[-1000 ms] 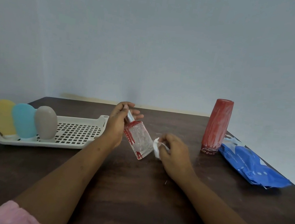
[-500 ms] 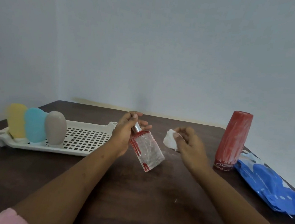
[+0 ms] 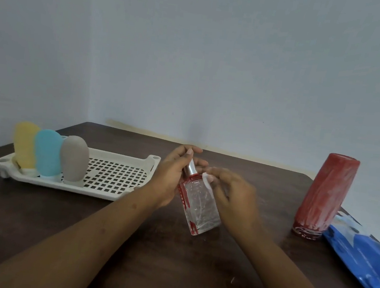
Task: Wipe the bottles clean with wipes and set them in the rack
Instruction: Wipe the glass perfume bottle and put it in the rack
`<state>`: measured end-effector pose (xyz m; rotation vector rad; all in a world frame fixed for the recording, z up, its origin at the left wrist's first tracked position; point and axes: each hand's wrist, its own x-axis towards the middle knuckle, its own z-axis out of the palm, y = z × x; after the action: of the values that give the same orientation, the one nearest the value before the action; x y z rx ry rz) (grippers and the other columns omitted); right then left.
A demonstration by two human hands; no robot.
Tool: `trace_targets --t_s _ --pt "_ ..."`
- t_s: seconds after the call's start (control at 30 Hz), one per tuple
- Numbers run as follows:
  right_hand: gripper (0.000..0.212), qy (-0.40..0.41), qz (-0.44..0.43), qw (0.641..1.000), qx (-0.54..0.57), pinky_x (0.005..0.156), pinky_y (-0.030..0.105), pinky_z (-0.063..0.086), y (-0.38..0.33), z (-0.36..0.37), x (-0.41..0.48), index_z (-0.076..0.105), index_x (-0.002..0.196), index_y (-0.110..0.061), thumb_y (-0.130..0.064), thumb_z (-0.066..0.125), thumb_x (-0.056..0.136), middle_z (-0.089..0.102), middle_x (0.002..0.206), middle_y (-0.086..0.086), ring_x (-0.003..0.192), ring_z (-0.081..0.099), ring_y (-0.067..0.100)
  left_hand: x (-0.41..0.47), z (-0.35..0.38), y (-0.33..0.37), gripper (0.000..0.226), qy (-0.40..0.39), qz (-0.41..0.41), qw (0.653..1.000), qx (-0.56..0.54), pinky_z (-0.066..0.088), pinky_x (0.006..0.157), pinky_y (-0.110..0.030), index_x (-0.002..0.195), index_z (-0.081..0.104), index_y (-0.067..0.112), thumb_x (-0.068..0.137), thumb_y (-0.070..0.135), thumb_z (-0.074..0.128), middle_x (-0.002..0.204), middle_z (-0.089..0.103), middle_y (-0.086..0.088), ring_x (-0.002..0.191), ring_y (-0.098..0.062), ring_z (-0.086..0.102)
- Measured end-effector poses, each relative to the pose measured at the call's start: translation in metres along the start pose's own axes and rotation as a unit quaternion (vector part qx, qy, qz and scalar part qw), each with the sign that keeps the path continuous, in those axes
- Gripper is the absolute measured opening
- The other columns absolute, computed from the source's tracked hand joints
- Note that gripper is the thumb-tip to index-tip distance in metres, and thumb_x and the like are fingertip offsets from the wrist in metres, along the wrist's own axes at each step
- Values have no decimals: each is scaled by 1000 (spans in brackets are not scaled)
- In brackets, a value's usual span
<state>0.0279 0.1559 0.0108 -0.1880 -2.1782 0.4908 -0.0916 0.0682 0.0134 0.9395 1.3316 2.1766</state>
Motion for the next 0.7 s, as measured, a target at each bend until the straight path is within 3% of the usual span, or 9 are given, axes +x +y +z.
trace_targets --t_s 0.13,0.23,0.33,0.47,0.6,0.7 --pt "29 -43 42 997 -38 78 -3 27 6 -2 0 65 119 -17 -18 61 91 64 120 -2 103 54 4 0 0 0 25 3 -6 1000 -8 58 69 -29 105 59 10 103 18 36 86 69 -11 84 -21 71" --pt "24 -43 67 996 -51 64 -7 30 14 -4 5 69 112 -12 -9 57 92 70 107 3 90 59 8 1 2 0 25 5 -9 1000 -10 57 76 -32 105 59 10 104 17 35 87 70 -13 95 -27 71" --pt "23 -37 59 997 -44 63 -6 33 13 -4 5 71 108 -12 -6 57 91 72 102 2 79 54 2 0 3 0 26 6 -9 1000 -13 57 79 -34 105 59 11 104 17 34 89 69 -14 97 -28 70" --pt "24 -56 24 997 -43 68 -7 31 11 -5 4 73 104 -15 -4 59 89 72 102 1 83 57 1 0 1 0 26 7 -10 1000 -12 59 79 -36 106 58 11 104 17 32 88 68 -14 95 -27 70" --pt "26 -59 71 994 -59 65 -8 31 19 -5 4 72 107 -15 -2 56 90 71 103 1 82 57 3 0 2 -1 26 6 -10 1000 -10 59 76 -34 105 58 12 104 17 33 86 69 -12 96 -27 70" --pt "23 -37 46 997 -50 67 -7 31 13 -4 3 72 107 -14 -5 59 90 72 103 1 84 60 6 0 2 -1 26 6 -7 1000 -21 59 77 -35 106 59 10 104 17 33 86 68 -13 94 -28 71"
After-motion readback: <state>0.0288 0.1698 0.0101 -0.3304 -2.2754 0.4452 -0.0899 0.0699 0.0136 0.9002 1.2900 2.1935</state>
